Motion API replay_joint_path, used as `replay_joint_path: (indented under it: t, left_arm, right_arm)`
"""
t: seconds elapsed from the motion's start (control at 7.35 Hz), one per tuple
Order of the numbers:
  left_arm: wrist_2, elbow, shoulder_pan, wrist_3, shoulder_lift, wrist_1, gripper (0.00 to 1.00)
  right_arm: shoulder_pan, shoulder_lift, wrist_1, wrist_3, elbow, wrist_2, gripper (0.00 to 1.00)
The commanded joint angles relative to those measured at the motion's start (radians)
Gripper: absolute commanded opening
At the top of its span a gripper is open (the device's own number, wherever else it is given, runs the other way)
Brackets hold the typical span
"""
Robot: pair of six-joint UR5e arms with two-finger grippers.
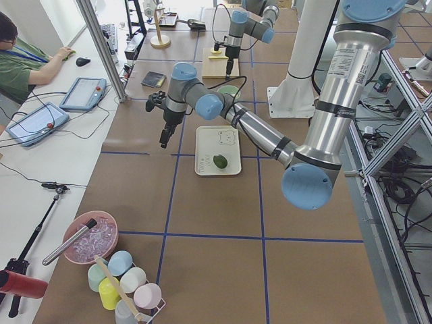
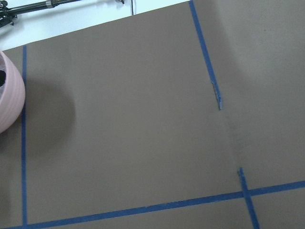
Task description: Put spoon and bun in bowl
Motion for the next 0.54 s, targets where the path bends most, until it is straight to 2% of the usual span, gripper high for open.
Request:
replay_joint_path:
  t: [0.0,0.14,0.27,0.41]
  left_arm:
    - [-0.022,0.027,-0.134,0.224,0.073,-0.003,1.0]
    - [-0.075,0.051,-0.198,0.321,0.104,-0.002,1.0]
    - [-0.162,0.094,-0.26,0.393,0.122,0.012,1.0]
    - [-0.198,0.125,-0.292,0.429,0.174,0.013,1.0]
  right_arm:
    - [0.107,-0.036,-0.094,-0.024,0.05,0.07,1.0]
    - [0.158,-0.077,-0.161,-0.115,0.11,0.132,1.0]
    - [0.213,-0.126,-0.209,-0.223,0.145,0.158,1.0]
    - [0.3,-0.172,-0.245,-0.344,0.159,0.221,1.0]
